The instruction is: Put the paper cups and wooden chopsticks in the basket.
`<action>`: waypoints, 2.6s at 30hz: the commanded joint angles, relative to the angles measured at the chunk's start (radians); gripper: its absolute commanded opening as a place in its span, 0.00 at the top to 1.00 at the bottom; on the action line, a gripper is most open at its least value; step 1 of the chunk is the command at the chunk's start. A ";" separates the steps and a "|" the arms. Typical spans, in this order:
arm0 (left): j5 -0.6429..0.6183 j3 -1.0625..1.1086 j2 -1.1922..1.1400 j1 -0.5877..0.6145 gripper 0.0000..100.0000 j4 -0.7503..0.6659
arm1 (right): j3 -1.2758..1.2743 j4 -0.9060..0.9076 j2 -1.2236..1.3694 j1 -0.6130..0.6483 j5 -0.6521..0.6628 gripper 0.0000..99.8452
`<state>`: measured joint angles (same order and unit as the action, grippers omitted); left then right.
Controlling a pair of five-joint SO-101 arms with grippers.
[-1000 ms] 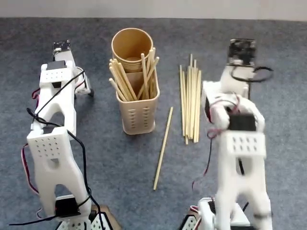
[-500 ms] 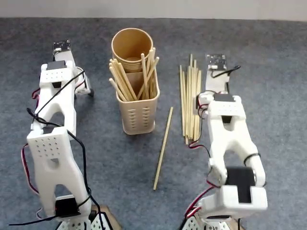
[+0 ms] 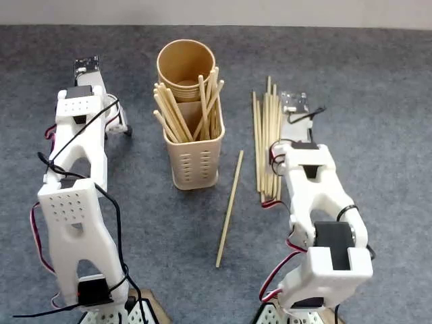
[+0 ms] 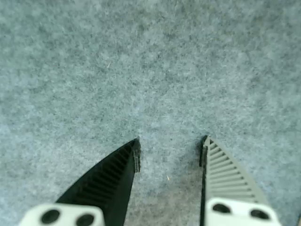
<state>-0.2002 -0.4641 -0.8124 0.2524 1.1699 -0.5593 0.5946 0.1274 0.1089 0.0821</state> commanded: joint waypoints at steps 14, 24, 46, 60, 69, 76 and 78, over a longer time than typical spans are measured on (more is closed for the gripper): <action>0.009 -0.010 -0.005 -0.024 0.78 -0.025 | -0.002 0.039 -0.099 0.015 -0.005 0.84; 0.009 -0.010 -0.005 -0.024 0.78 -0.023 | -0.076 -0.018 -0.216 0.071 -0.074 0.84; 0.009 -0.010 -0.005 -0.024 0.78 -0.023 | -0.142 -0.076 -0.153 -0.059 -0.017 0.84; 0.009 -0.010 -0.005 -0.025 0.78 -0.023 | -0.125 -0.079 -0.150 -0.082 0.008 0.87; 0.009 -0.010 -0.005 -0.025 0.78 -0.023 | -0.122 -0.090 -0.150 -0.079 0.072 0.96; 0.009 -0.010 -0.005 -0.025 0.78 -0.023 | -0.079 -0.091 -0.148 -0.053 0.072 0.96; 0.009 -0.010 -0.005 -0.025 0.78 -0.021 | -0.048 -0.091 -0.145 -0.045 0.072 0.94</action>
<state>-0.2002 -0.4641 -0.8124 0.2524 1.1699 -0.6728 0.5163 -0.0138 0.0445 0.1450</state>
